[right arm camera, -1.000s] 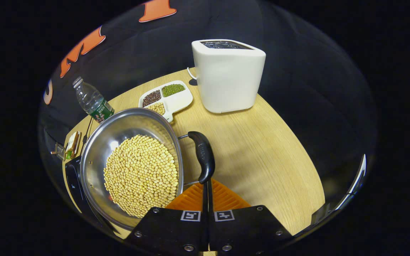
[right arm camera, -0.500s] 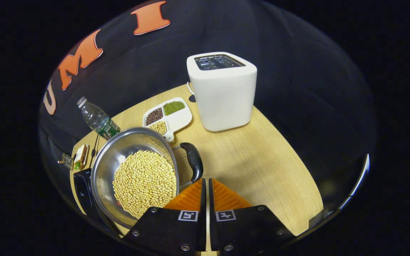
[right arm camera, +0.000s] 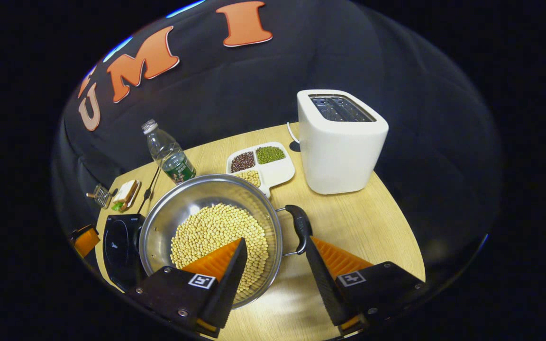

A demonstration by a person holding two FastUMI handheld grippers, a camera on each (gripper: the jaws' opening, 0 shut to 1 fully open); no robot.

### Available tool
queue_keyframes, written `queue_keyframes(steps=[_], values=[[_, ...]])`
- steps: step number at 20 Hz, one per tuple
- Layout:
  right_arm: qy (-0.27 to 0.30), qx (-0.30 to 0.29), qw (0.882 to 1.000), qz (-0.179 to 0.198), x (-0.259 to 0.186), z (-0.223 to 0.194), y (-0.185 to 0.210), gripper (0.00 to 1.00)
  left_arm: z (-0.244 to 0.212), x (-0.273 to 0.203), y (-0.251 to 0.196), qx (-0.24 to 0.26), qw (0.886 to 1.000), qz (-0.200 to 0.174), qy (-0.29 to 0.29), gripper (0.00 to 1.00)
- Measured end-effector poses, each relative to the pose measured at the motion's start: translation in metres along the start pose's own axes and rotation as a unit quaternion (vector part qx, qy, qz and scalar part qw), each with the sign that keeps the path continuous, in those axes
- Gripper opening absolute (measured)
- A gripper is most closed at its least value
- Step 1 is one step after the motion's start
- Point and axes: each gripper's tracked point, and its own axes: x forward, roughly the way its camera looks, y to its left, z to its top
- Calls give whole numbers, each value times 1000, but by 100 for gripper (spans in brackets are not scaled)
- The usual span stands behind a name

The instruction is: First push the handle of the pot to place it horizontally, then grasp the pot with both hands and set it on the induction cooktop.

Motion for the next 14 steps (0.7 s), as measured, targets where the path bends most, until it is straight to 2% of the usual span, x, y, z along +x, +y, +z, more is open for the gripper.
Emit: queue_keyframes(steps=[1,4,9,11,14], values=[[0,-14,1000,-6,5,-1,-2,84,-5,9,-1,0,1000,5,13,95],[1,-39,999,-25,17,-2,-12,91,-18,37,-3,-4,999,16,36,95],[2,-37,999,-29,33,0,-19,92,-33,73,-8,-2,998,30,47,96],[8,-31,999,-22,40,-2,-18,92,-38,87,-9,-9,998,38,49,95],[5,-37,999,-30,51,-1,-24,91,-46,101,-7,-15,998,45,52,92]])
